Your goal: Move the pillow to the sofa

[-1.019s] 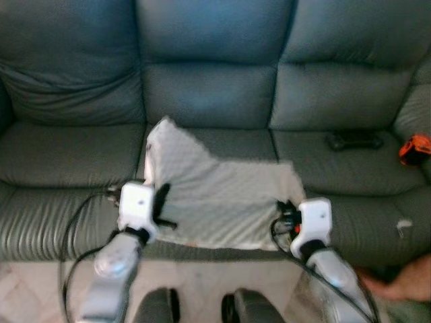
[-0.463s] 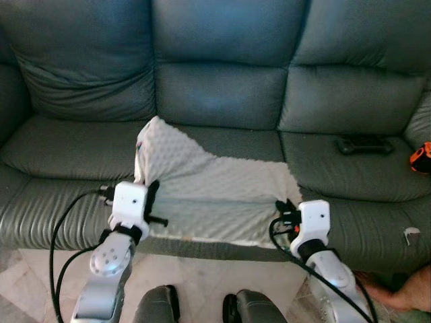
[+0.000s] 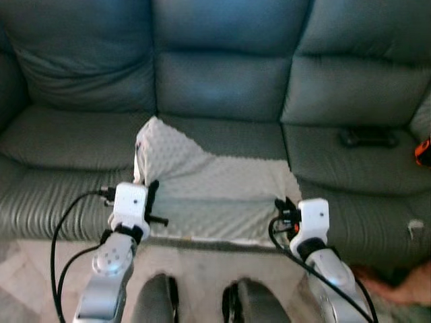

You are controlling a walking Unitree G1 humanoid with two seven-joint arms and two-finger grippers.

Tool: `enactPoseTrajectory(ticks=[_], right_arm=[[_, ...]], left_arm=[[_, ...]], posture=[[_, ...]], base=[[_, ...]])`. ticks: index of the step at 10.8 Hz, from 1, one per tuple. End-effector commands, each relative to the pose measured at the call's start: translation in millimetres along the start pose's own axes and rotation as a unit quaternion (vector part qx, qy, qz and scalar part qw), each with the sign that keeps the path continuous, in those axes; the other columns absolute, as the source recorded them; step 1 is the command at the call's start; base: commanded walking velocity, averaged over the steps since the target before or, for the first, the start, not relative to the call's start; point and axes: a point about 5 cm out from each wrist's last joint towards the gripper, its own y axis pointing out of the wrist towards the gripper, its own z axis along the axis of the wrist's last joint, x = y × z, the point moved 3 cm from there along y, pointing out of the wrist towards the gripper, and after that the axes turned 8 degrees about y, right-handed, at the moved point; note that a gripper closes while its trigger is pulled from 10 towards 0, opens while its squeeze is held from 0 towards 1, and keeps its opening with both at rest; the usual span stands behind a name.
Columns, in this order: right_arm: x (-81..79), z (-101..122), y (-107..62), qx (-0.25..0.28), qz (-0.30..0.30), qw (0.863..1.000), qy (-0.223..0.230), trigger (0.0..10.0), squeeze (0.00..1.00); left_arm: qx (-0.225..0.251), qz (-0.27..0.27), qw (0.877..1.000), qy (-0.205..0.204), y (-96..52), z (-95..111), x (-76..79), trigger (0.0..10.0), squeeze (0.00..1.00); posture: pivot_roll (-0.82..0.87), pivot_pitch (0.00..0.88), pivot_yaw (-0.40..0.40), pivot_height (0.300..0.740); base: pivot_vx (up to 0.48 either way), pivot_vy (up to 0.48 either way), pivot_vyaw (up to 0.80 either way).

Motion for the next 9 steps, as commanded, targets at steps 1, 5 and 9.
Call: enactPoseTrajectory(ticks=[1,5,9], right_arm=[[7.4,0.7,-3.6,0.003,-0.012,1.000,-0.002,10.0,0.00],[4.9,-0.3,-0.4,0.002,-0.007,1.000,-0.002,10.0,0.00],[3.6,-1.1,1.2,0.003,-0.004,1.000,0.000,10.0,0.00]], left_arm=[[-0.010,0.007,1.000,0.003,-2.3,-5.8,-3.9,10.0,0.00],[0.002,-0.011,1.000,-0.004,0.1,-1.9,0.1,10.0,0.00],[0.021,-0.025,0.999,-0.009,2.4,5.9,2.2,10.0,0.00]], posture=[[-0.04,0.185,-0.043,0.612],[-0.04,0.177,-0.044,0.612],[-0.03,0.170,-0.042,0.612]], base=[[0.000,0.000,0.00],[0.000,0.000,0.00],[0.000,0.000,0.00]])
